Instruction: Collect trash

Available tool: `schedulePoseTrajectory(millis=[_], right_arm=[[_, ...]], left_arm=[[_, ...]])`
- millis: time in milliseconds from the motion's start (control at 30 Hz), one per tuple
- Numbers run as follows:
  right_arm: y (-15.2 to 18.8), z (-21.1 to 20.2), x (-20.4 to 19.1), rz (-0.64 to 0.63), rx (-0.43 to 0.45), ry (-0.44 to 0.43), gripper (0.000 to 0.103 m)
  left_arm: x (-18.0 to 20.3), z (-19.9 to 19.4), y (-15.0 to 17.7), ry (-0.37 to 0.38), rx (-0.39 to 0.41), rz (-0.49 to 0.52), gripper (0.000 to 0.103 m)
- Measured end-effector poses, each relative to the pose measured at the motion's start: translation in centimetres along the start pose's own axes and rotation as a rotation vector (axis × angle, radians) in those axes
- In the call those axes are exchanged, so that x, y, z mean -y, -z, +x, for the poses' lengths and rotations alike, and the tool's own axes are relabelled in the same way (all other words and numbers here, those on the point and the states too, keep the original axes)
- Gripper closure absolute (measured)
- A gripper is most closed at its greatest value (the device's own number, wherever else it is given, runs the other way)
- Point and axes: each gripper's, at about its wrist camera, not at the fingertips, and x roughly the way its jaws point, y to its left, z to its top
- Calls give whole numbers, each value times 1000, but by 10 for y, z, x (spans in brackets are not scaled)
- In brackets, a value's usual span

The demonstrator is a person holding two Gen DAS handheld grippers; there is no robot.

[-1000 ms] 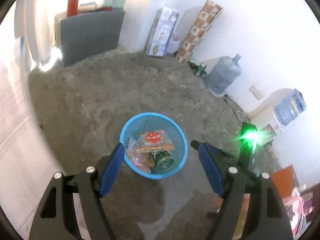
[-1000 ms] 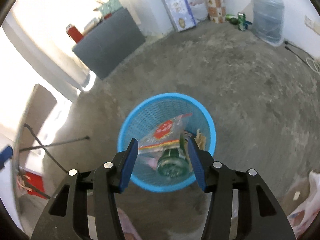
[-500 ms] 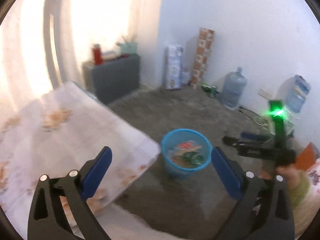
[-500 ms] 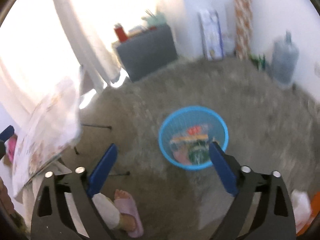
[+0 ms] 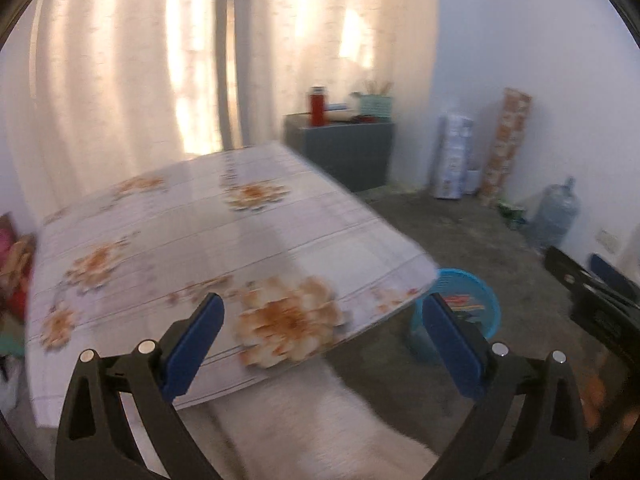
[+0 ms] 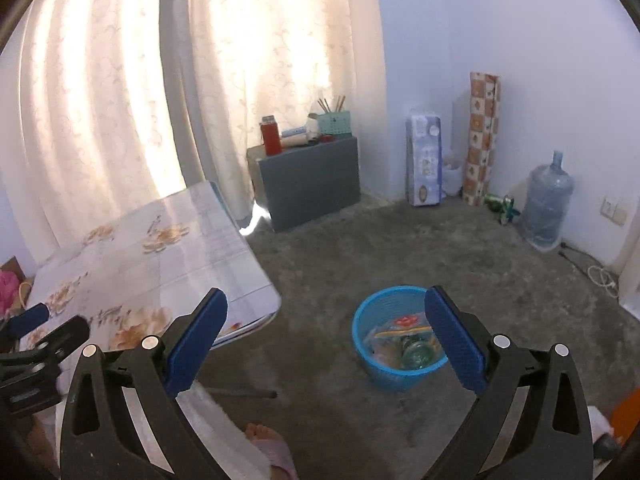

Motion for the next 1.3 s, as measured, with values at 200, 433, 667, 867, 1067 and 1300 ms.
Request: schedulePoseTrajectory(millis=[200, 433, 667, 867, 1067, 1300], right_arm=[[18, -9, -21, -40, -31, 98, 8], [42, -11, -32, -58, -131, 158, 8], [47, -17, -27, -9, -155, 194, 8], [52, -22, -19, 28, -157, 227, 8], [55, -25, -4, 82, -171, 264, 8], [56, -25, 3, 115, -185, 276, 8]], left_arm=[[-10, -10, 13, -139, 0, -32, 6], [-11, -7, 31, -158, -85, -88, 6], [-1, -8, 40, -206, -111, -44, 6], [-2, -11, 39, -232, -109, -46, 6], [-1, -15, 38, -238, -98, -54, 6], [2, -15, 38, -232, -104, -47, 6]])
